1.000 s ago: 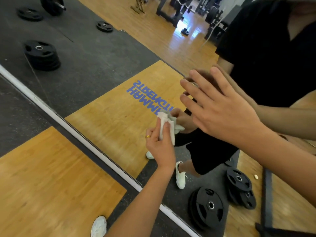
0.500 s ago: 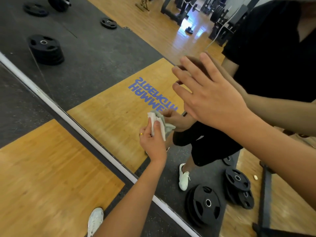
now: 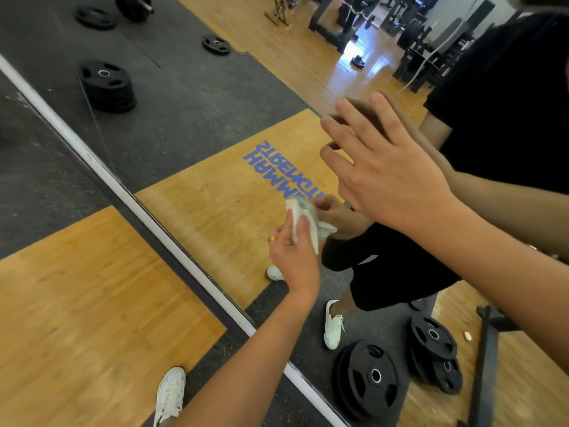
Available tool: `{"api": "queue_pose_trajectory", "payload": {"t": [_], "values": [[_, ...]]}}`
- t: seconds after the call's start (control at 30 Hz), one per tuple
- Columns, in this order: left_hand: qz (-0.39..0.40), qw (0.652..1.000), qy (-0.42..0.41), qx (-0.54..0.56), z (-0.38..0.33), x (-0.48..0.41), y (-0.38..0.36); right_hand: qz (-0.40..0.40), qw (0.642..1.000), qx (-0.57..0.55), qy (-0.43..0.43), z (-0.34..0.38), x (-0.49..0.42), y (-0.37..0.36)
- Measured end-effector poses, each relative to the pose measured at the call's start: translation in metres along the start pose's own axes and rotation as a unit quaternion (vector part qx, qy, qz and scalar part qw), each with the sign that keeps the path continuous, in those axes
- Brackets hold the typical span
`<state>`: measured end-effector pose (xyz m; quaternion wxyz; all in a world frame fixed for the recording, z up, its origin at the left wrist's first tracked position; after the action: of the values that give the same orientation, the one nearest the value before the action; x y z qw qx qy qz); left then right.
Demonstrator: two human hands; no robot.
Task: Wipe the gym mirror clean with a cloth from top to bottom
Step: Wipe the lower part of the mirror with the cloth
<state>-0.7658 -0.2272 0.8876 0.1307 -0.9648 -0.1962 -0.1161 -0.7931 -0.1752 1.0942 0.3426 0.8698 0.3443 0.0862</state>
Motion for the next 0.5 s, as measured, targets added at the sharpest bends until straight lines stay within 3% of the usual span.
{"api": "queue_pose_trajectory", "payload": {"t": [0.1,0.3,0.5], "values": [[0.021,0.998,-0.053,0.014,-0.017,0.014,-0.017,-0.003,1.0,-0.019,0.001,0.001,-0.002,0.001],[-0.024,0.997,0.078,-0.007,0.027,0.018,0.0,-0.012,1.0,-0.012,0.006,0.002,-0.001,0.002],[0.014,0.998,0.035,0.049,0.008,0.051,-0.017,-0.015,1.0,-0.011,0.008,0.003,-0.002,0.003]]}}
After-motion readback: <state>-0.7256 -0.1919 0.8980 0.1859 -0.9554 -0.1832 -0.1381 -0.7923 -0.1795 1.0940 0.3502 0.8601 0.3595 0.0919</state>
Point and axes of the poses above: each hand's wrist, its own x-axis away from the middle knuckle, its own y-axis out of the back of the hand, z = x × y, the point moved 4 cm from there along -x, towards the middle knuckle, and after that the axes turned 13 degrees about -x, right-handed, at the moved point
